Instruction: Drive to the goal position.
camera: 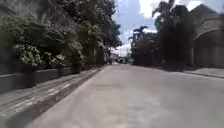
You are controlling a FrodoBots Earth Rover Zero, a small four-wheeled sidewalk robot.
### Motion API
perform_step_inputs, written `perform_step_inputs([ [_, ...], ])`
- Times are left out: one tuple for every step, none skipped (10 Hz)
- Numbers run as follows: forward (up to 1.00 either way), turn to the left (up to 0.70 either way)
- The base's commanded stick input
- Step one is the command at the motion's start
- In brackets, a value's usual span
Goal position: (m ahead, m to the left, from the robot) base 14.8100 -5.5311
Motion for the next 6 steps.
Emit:
perform_step_inputs([
  [1.00,0.00],
  [1.00,-0.05],
  [1.00,-0.18],
  [1.00,-0.31],
  [1.00,-0.27],
  [1.00,-0.09],
])
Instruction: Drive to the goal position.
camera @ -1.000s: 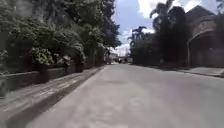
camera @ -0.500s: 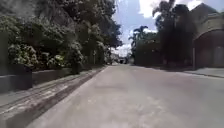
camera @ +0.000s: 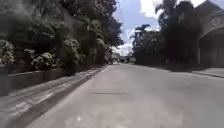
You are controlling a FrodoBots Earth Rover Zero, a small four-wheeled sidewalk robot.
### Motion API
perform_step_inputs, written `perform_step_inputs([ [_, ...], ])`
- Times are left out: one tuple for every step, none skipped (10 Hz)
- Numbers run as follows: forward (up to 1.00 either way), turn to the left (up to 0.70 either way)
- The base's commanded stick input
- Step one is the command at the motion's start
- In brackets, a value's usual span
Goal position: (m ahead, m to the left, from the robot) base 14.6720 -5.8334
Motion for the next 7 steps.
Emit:
perform_step_inputs([
  [1.00,-0.02],
  [1.00,0.00],
  [1.00,0.00],
  [1.00,0.00],
  [1.00,0.00],
  [1.00,0.00],
  [1.00,0.00],
])
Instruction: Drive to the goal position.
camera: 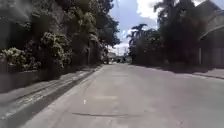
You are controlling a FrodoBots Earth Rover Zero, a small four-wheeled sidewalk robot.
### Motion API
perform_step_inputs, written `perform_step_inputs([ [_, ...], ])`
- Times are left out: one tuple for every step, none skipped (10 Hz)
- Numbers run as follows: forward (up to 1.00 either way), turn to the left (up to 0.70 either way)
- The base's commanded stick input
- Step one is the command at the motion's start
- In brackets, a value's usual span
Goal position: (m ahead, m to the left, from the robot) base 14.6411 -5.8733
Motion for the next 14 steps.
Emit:
perform_step_inputs([
  [1.00,-0.01],
  [1.00,-0.02],
  [1.00,-0.15],
  [1.00,-0.24],
  [1.00,-0.33],
  [1.00,-0.01],
  [1.00,0.00],
  [1.00,0.00],
  [1.00,0.00],
  [1.00,0.00],
  [1.00,0.00],
  [1.00,0.00],
  [1.00,0.00],
  [1.00,0.00],
])
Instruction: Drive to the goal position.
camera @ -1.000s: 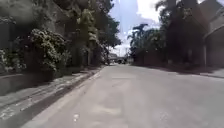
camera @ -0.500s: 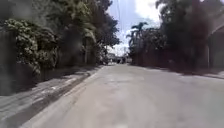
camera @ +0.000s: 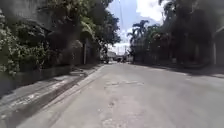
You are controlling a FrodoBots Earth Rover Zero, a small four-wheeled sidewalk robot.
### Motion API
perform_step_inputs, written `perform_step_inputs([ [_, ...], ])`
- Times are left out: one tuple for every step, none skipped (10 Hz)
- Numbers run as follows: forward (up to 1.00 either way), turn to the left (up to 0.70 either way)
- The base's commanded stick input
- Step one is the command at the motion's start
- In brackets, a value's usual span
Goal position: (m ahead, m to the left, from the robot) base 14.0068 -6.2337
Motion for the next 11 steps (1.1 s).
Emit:
perform_step_inputs([
  [1.00,0.00],
  [1.00,0.00],
  [1.00,0.00],
  [1.00,0.00],
  [1.00,0.00],
  [1.00,0.00],
  [1.00,0.00],
  [1.00,0.00],
  [1.00,0.00],
  [1.00,0.00],
  [1.00,0.00],
])
